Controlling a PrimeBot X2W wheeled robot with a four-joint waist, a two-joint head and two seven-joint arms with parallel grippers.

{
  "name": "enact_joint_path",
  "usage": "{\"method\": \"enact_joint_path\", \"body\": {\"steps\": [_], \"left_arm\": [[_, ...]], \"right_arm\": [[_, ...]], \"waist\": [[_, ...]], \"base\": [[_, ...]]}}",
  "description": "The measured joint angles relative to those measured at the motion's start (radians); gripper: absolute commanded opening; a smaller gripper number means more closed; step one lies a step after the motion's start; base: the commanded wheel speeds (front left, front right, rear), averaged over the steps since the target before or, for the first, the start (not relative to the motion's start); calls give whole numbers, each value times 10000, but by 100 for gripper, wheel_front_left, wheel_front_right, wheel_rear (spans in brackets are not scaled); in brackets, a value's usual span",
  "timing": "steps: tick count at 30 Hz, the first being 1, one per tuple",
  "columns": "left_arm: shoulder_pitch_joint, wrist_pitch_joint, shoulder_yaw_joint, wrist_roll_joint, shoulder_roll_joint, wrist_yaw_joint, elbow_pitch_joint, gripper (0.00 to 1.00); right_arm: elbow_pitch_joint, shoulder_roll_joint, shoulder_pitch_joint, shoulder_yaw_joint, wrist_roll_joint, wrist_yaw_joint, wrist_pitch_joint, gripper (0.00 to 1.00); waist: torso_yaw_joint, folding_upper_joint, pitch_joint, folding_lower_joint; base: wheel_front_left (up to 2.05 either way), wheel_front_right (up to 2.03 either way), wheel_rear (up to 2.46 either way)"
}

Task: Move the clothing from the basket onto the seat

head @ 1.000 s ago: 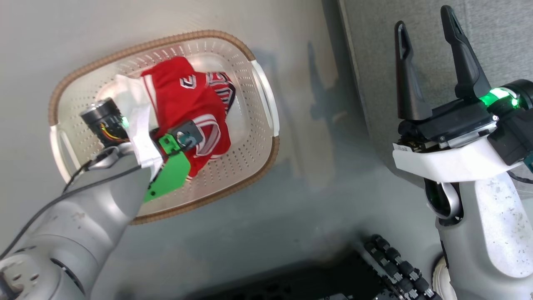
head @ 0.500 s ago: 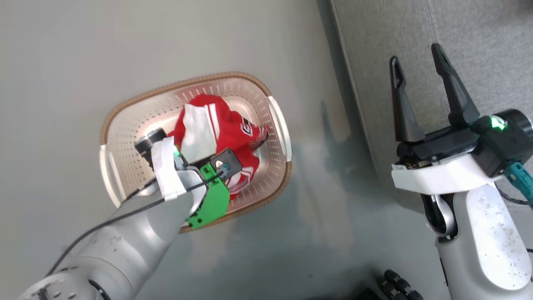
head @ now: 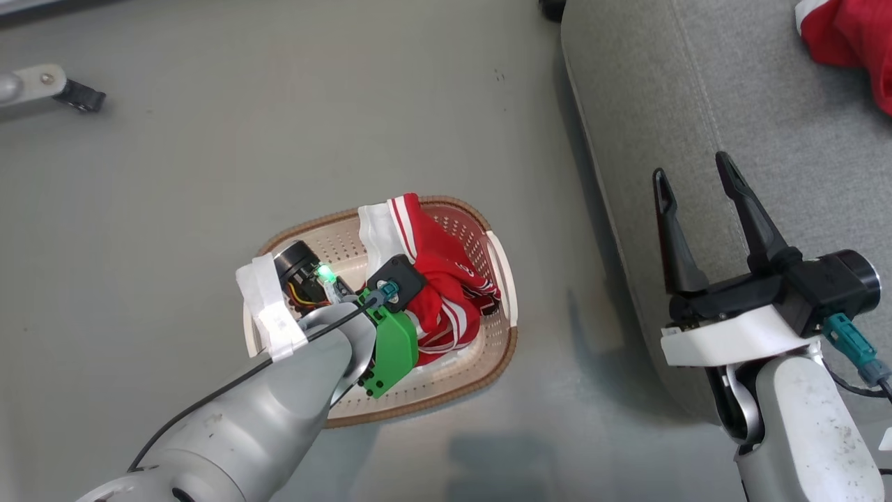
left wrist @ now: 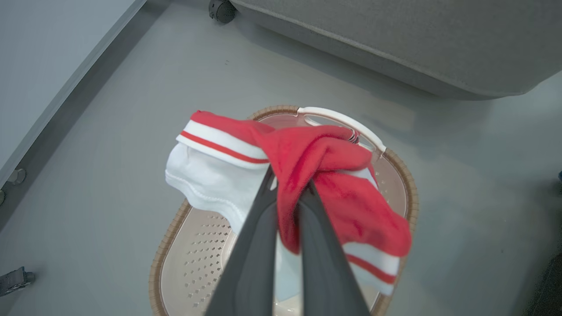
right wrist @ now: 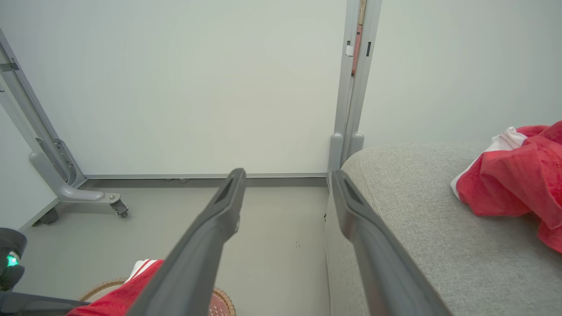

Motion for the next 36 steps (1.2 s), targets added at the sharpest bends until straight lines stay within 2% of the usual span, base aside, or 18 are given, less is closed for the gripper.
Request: {"method": "enact_joint_path", "body": {"steps": [6,9,16,26,36], "left_arm": [[61,-104,543,-378,-75,15,-504,0],[113,-125,1047,-441,-67,232,-1164,0],[604,-134,2163,-320,322,591,-2669,0],[1229,-136,3486,-40,623,788,-4642,0],[1482,-136,4084,353,731,894,-6013,0]], "right_arm": [[136,0,425,-17,-6,0,0,100],[178,0,585,-19,12,0,0,100],[234,0,908,-40,58,0,0,100],[244,0,1328,40,291,0,0,100],[219,0,1586,102,431,0,0,100]], "waist": [[293,0,-873,0],[413,0,-1242,-1],[610,0,-1993,0],[746,0,-2799,0],[715,0,-3273,-1]], "base": [[0,0,0],[0,0,0],[0,0,0],[0,0,0],[0,0,0]]}}
